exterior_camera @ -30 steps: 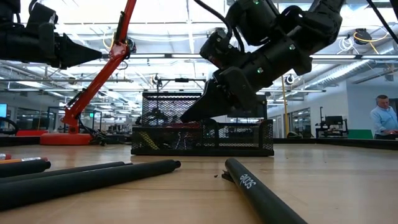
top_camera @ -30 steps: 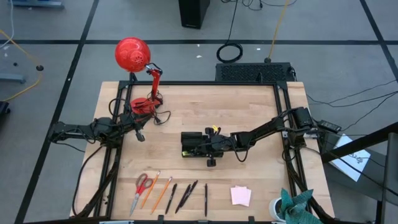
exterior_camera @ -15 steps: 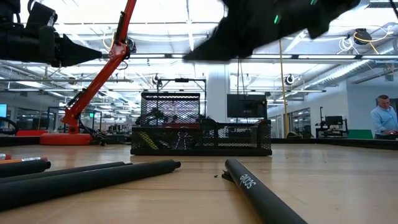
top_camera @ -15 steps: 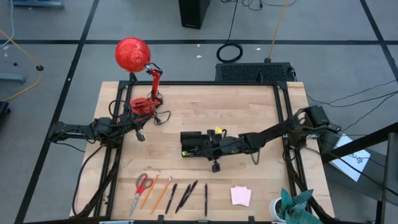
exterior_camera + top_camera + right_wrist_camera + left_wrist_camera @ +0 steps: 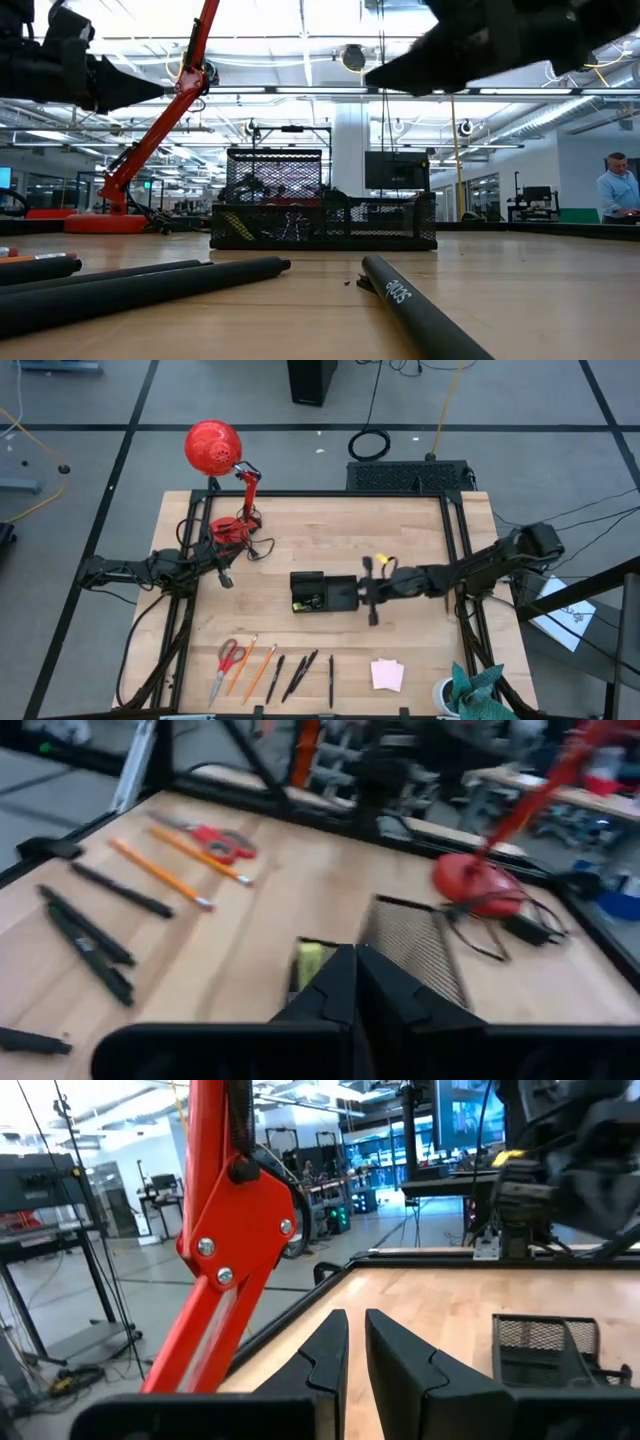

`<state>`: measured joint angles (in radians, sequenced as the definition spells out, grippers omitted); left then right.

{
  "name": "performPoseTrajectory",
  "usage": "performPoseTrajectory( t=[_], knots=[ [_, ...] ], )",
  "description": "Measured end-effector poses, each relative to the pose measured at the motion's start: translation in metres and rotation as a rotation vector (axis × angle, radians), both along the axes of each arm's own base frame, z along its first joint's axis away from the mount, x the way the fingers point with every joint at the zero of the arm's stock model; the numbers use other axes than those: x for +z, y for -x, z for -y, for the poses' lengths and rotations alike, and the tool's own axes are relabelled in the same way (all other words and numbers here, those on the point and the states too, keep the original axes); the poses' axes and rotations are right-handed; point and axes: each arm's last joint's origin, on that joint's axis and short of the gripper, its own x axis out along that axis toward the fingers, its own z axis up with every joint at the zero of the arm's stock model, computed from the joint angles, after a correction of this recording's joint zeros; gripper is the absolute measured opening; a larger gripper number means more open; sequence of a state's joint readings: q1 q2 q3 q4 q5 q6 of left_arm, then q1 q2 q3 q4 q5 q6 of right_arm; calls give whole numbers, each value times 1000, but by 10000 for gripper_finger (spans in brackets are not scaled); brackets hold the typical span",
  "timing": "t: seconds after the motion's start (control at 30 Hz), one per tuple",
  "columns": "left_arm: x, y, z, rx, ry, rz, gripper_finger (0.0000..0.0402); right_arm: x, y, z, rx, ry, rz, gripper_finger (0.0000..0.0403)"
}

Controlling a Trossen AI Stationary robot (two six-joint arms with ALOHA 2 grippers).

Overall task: Pick and place office supplies into organizer
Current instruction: Put the left pencil into the desk organizer

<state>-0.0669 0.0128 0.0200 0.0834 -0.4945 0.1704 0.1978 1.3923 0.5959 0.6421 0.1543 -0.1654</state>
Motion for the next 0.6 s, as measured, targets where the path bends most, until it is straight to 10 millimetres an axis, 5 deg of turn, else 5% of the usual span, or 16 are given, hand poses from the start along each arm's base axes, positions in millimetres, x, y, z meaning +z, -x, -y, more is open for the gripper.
performPoseTrajectory(
  t=[0.37, 0.6],
  knots=[
    [-3, 0, 0, -8, 51, -13, 47, 0, 68, 28, -75, -60, 173, 1],
    [-4, -1, 2, -76, 131, 17, 47, 8, 81, 30, -78, -111, 247, 1]
  ],
)
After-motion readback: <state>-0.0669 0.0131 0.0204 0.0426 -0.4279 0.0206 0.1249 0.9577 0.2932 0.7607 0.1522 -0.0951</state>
